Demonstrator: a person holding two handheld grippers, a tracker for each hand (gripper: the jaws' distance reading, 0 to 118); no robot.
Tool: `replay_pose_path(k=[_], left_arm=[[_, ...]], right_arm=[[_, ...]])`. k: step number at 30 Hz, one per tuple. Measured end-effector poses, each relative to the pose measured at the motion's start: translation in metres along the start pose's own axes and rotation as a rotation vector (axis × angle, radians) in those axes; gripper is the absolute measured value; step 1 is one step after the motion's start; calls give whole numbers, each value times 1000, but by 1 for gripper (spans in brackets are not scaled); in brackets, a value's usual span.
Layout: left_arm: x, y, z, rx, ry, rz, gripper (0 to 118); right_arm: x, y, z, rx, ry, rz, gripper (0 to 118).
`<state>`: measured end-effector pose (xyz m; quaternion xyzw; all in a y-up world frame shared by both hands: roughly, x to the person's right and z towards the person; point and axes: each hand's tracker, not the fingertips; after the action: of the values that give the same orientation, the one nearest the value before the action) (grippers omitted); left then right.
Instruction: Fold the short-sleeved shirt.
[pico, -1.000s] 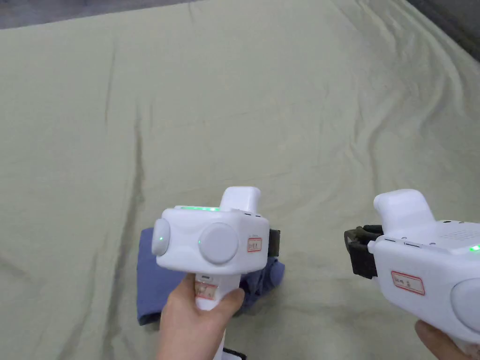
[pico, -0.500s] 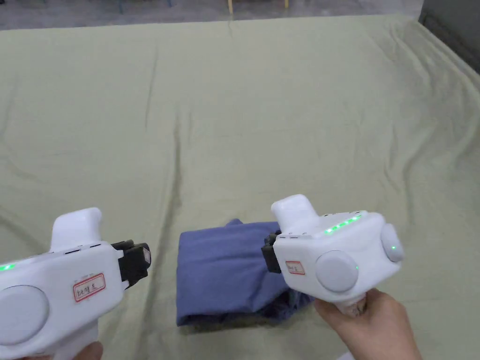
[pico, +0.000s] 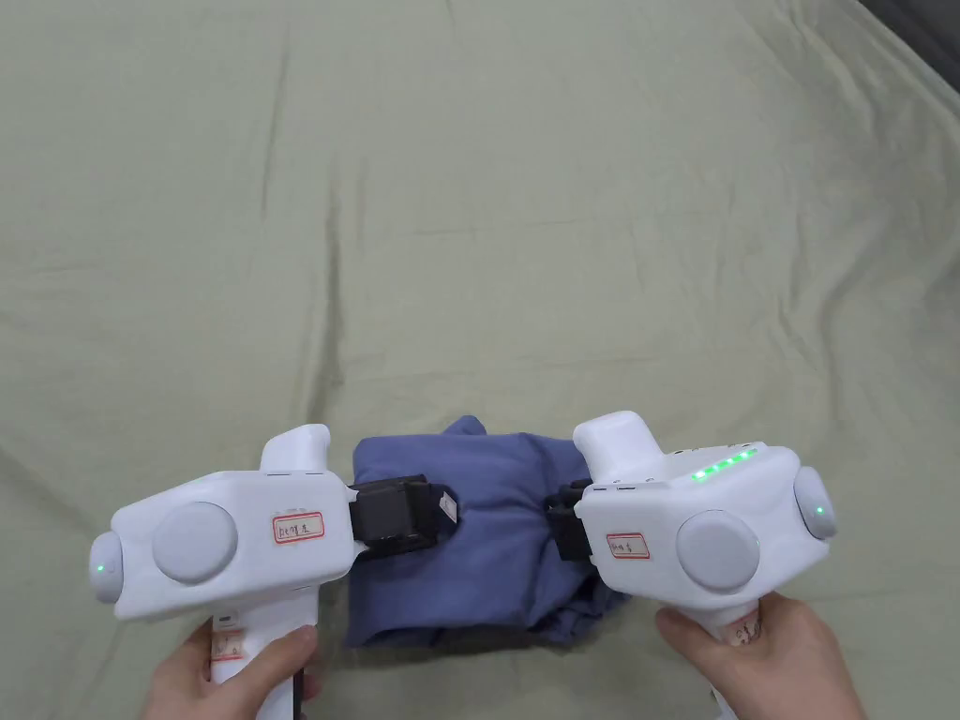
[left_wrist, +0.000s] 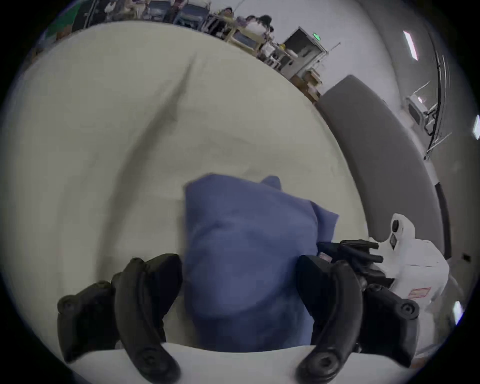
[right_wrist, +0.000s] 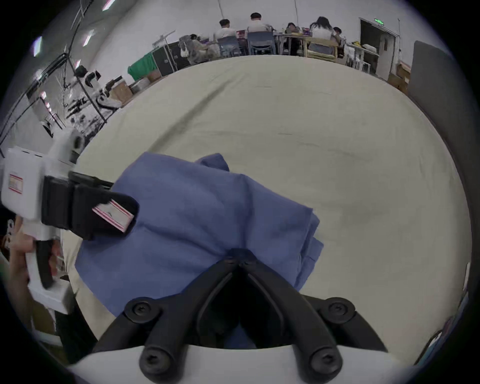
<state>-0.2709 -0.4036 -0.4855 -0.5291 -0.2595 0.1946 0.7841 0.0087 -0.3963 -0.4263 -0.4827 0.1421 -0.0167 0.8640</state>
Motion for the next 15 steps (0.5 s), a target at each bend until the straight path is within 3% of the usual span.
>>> replay_pose_path(k=[1,2,6,15], left_arm=[[-2,2,1,-12,-64,28,75],[-5,2,5,23,-84,53,38],[-4,14,14,-29,-43,0,34],[-15,32,88,34,137,-98,34]], right_arm=[[-1,-1,0,2,-1,1,2],[-2,-1,1,4,-5,7,2],[-14,1,8,17,-27,50,2],[-53,21,46,130,11,32,2]])
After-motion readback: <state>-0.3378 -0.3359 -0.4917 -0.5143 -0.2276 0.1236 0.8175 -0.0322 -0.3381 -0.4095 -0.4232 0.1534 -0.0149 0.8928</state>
